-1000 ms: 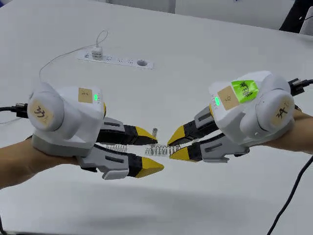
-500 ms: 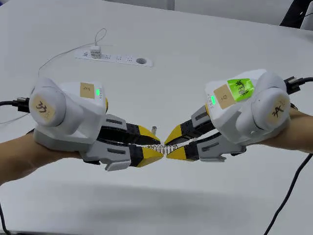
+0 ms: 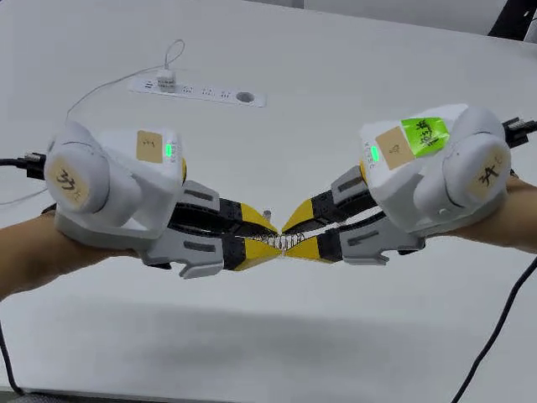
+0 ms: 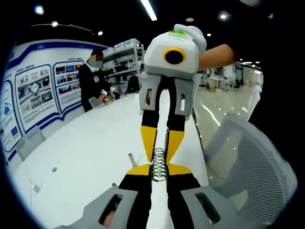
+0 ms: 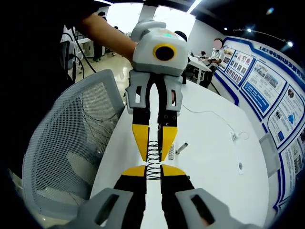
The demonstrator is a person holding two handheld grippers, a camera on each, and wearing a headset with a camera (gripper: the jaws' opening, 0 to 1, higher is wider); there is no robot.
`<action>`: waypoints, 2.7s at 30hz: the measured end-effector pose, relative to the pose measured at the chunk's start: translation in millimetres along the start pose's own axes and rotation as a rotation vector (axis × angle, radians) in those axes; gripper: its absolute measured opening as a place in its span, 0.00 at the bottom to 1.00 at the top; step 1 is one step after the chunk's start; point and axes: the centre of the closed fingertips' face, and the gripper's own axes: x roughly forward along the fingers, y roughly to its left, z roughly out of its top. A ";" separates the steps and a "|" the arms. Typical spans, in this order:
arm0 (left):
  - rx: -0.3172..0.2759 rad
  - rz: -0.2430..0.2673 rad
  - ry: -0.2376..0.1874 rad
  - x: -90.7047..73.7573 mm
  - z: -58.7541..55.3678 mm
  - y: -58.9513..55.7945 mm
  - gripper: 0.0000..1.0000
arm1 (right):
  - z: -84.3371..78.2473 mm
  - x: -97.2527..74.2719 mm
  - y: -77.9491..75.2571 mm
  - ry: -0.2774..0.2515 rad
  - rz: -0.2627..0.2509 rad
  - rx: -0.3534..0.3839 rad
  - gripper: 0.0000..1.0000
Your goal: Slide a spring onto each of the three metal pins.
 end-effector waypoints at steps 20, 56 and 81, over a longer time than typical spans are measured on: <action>0.009 -0.003 -0.021 -5.3 2.7 5.7 0.10 | -3.5 -1.0 -8.7 -0.082 -0.014 0.147 0.13; 0.092 0.006 0.032 1.6 4.5 14.3 0.10 | 33.2 -22.8 -22.6 -0.344 -0.013 0.357 0.11; 0.003 0.026 -0.011 -1.4 8.0 12.8 0.11 | 50.1 -20.4 -25.0 -0.353 -0.050 0.389 0.10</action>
